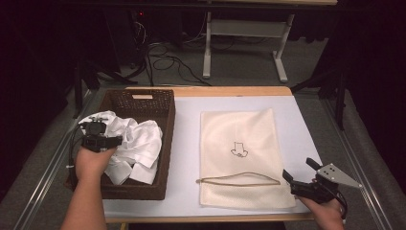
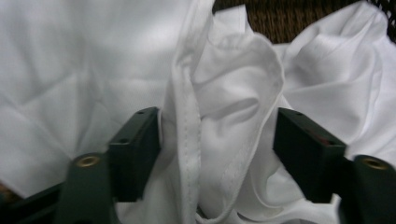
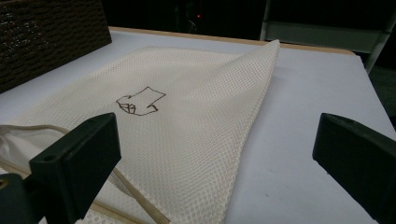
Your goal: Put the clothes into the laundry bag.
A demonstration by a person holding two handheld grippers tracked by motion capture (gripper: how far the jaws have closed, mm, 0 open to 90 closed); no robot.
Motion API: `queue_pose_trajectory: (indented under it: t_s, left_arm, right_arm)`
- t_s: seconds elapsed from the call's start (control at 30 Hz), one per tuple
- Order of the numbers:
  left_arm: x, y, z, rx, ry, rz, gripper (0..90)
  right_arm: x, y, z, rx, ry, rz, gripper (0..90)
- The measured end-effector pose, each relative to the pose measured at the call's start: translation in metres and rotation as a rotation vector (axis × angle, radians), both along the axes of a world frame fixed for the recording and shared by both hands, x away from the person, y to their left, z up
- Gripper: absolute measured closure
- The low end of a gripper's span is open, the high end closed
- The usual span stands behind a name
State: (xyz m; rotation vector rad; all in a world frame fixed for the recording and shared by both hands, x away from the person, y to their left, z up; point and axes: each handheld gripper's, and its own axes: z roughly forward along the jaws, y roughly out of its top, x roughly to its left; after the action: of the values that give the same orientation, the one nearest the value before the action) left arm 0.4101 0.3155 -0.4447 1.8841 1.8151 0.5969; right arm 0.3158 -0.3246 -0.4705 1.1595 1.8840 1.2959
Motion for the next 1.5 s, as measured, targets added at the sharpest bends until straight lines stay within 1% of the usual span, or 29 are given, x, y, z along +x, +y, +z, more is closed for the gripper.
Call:
queue_pose_trajectory:
  t_s: [0.13, 0.17, 0.2, 0.23, 0.27, 0.3, 0.33, 0.37, 0.4, 0.43, 0.47, 0.53, 0.57, 0.6, 0.67, 0.77, 0.83, 0.87, 0.9, 0.93, 0.97, 1.07, 1.1, 1.13, 1.17, 1.33, 1.4, 1.47, 1.5]
  left_arm:
    - [0.001, 0.002, -0.002, -0.013, 0.023, -0.006, 76.4]
    - [-0.001, 0.000, -0.001, -0.014, 0.018, -0.034, 85.5]
    - [-0.001, 0.000, -0.001, -0.014, 0.018, -0.034, 87.1]
    - [-0.002, -0.007, 0.002, -0.025, 0.008, -0.087, 87.5]
    - [-0.002, -0.007, 0.002, -0.025, 0.008, -0.087, 87.6]
    - [-0.005, -0.017, 0.005, -0.029, -0.004, -0.145, 87.6]
    - [-0.005, -0.017, 0.005, -0.029, -0.004, -0.145, 87.7]
    - [-0.010, -0.031, 0.010, -0.068, -0.024, -0.217, 87.7]
    - [-0.010, -0.031, 0.010, -0.068, -0.024, -0.217, 87.7]
    - [-0.014, -0.045, 0.013, -0.082, -0.014, -0.287, 87.7]
    - [-0.016, -0.051, 0.014, -0.101, -0.001, -0.323, 87.7]
    - [-0.017, -0.056, 0.014, -0.107, 0.008, -0.348, 87.7]
    - [-0.018, -0.071, 0.011, -0.103, 0.037, -0.404, 87.7]
    - [-0.018, -0.071, 0.011, -0.103, 0.037, -0.404, 87.6]
    - [-0.014, -0.080, -0.002, -0.082, 0.109, -0.449, 87.4]
    - [-0.011, -0.082, -0.007, -0.080, 0.125, -0.451, 83.8]
    - [-0.012, -0.080, -0.005, -0.125, 0.114, -0.457, 73.9]
    - [-0.012, -0.080, -0.005, -0.125, 0.114, -0.457, 69.1]
    - [-0.014, -0.078, -0.002, -0.140, 0.098, -0.464, 69.1]
    - [-0.015, -0.078, -0.001, -0.149, 0.087, -0.474, 60.3]
    - [-0.019, -0.077, 0.006, -0.171, 0.053, -0.485, 56.8]
    - [-0.023, -0.076, 0.013, -0.184, 0.021, -0.481, 52.5]
    - [-0.026, -0.074, 0.023, -0.197, 0.003, -0.462, 51.1]
    - [-0.026, -0.074, 0.023, -0.197, 0.003, -0.462, 50.8]
    - [-0.028, -0.072, 0.035, -0.184, -0.005, -0.444, 51.4]
    - [-0.028, -0.065, 0.052, -0.146, -0.013, -0.405, 50.7]
    - [-0.029, -0.059, 0.066, -0.113, -0.052, -0.371, 49.3]
    - [-0.029, -0.057, 0.070, -0.106, -0.067, -0.359, 47.6]
    - [-0.030, -0.053, 0.076, -0.088, -0.086, -0.331, 46.0]
  right_arm:
    - [0.000, 0.000, -0.001, 0.001, 0.001, 0.001, 1.5]
    - [0.000, 0.000, -0.001, 0.000, 0.001, 0.000, 1.5]
    - [0.000, 0.000, -0.001, 0.001, 0.001, 0.000, 1.5]
    - [0.001, 0.000, -0.001, 0.000, 0.000, 0.002, 1.6]
    - [0.001, 0.000, -0.001, -0.001, 0.000, 0.001, 1.6]
    - [0.001, 0.000, -0.001, -0.001, 0.000, 0.000, 1.7]
    - [0.001, 0.000, -0.001, -0.001, 0.000, 0.000, 1.7]
    - [0.001, 0.001, 0.000, -0.005, -0.001, 0.002, 1.9]
    - [0.001, 0.001, 0.000, -0.006, -0.001, 0.002, 1.9]
    - [0.000, 0.002, 0.000, -0.007, -0.001, 0.001, 1.9]
    - [0.000, 0.002, 0.000, -0.005, -0.001, 0.003, 1.9]
    - [0.000, 0.003, 0.001, -0.005, -0.004, 0.006, 1.9]
    - [-0.001, 0.004, 0.001, -0.004, -0.003, 0.007, 1.9]
    - [-0.001, 0.004, 0.001, -0.007, -0.005, 0.008, 1.9]
    - [-0.001, 0.005, 0.000, -0.008, -0.001, 0.009, 1.9]
    - [-0.001, 0.005, 0.000, -0.011, -0.001, 0.008, 2.1]
    - [0.000, 0.004, 0.000, -0.012, 0.000, 0.007, 2.2]
    - [0.000, 0.004, 0.000, -0.012, 0.000, 0.007, 2.2]
    - [0.000, 0.004, 0.000, -0.011, -0.001, 0.009, 2.2]
    - [0.000, 0.004, 0.000, -0.009, -0.002, 0.009, 2.2]
    - [0.000, 0.004, 0.000, -0.006, 0.001, 0.007, 2.3]
    - [0.000, 0.004, 0.000, -0.008, 0.000, 0.006, 2.4]
    - [0.000, 0.004, 0.000, -0.010, 0.001, 0.006, 2.4]
    - [0.000, 0.004, 0.000, -0.011, 0.001, 0.006, 2.4]
    - [0.000, 0.005, 0.000, -0.012, 0.001, 0.007, 2.4]
    - [-0.001, 0.005, 0.000, -0.009, 0.003, 0.006, 2.4]
    - [0.000, 0.004, 0.000, -0.006, -0.002, 0.004, 2.5]
    - [0.000, 0.003, 0.000, -0.008, 0.004, 0.001, 2.6]
    - [0.000, 0.003, 0.000, -0.011, 0.000, 0.004, 2.6]
